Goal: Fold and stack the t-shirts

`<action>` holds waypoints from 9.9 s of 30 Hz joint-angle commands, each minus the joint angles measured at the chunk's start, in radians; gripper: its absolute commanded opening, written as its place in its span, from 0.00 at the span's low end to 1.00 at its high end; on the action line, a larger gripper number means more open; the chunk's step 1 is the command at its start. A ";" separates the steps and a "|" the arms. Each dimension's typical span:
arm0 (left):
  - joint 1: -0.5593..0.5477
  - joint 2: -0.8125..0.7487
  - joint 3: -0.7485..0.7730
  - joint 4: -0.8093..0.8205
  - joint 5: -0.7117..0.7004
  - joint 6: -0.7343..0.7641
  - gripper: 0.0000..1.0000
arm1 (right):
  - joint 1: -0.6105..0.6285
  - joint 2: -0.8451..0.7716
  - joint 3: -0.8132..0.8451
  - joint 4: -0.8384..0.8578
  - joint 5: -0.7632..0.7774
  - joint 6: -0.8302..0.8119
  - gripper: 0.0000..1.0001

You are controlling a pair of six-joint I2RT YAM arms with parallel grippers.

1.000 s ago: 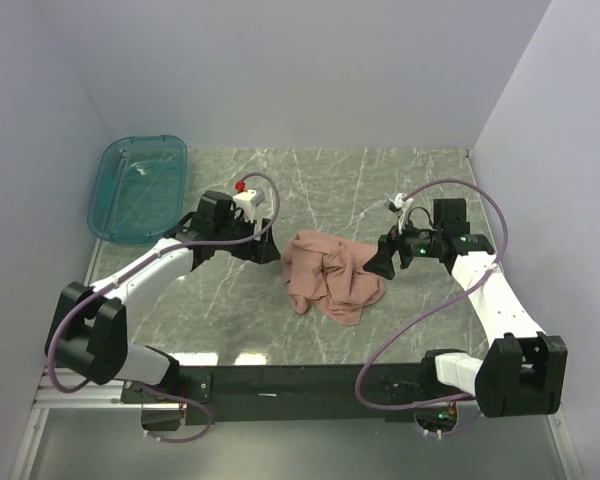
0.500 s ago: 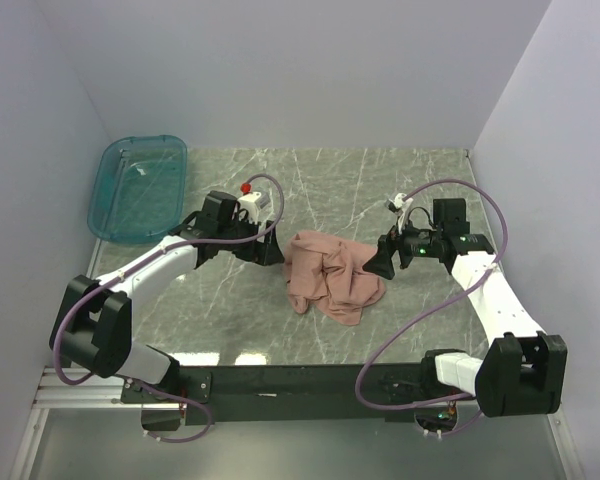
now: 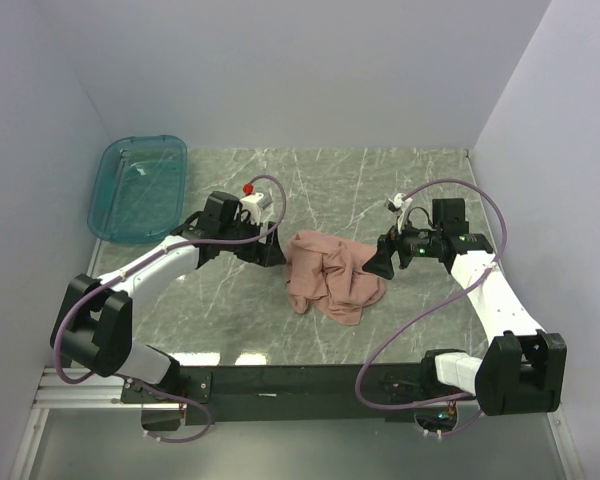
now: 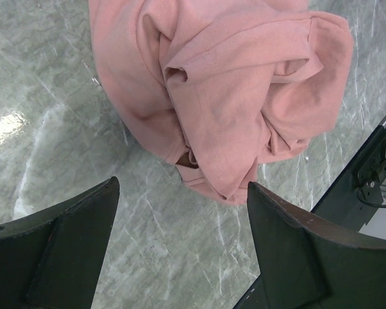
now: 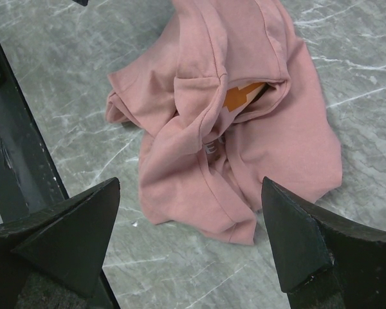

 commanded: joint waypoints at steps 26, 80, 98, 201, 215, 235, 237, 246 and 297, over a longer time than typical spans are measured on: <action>-0.015 0.011 0.042 0.010 0.036 0.010 0.86 | 0.013 0.013 0.003 0.028 -0.004 0.009 0.96; -0.026 0.014 0.043 0.008 0.043 0.012 0.85 | 0.021 0.010 0.003 0.025 -0.009 0.009 0.96; -0.026 0.114 0.096 0.036 0.066 0.002 0.84 | 0.142 0.101 0.055 0.070 -0.038 0.148 0.93; -0.417 -0.125 0.918 0.019 -0.078 0.015 0.00 | 0.190 -0.064 1.276 -0.269 0.751 -0.057 0.00; -0.347 -0.455 0.296 -0.082 -0.637 0.022 0.00 | 0.393 0.191 0.920 -0.130 0.481 0.046 0.00; 0.281 -0.180 0.283 -0.013 -0.300 -0.096 0.99 | 0.363 0.382 0.641 -0.274 0.306 0.033 0.66; 0.281 -0.241 0.255 -0.021 -0.266 -0.053 0.99 | 0.366 0.316 0.531 -0.228 0.307 0.026 0.66; 0.281 -0.538 -0.105 0.045 -0.209 -0.001 0.99 | 0.368 0.351 0.365 -0.142 0.456 0.070 0.59; 0.275 -0.423 -0.197 0.110 0.191 -0.082 0.99 | 0.102 0.207 0.310 -0.318 0.071 -0.378 0.73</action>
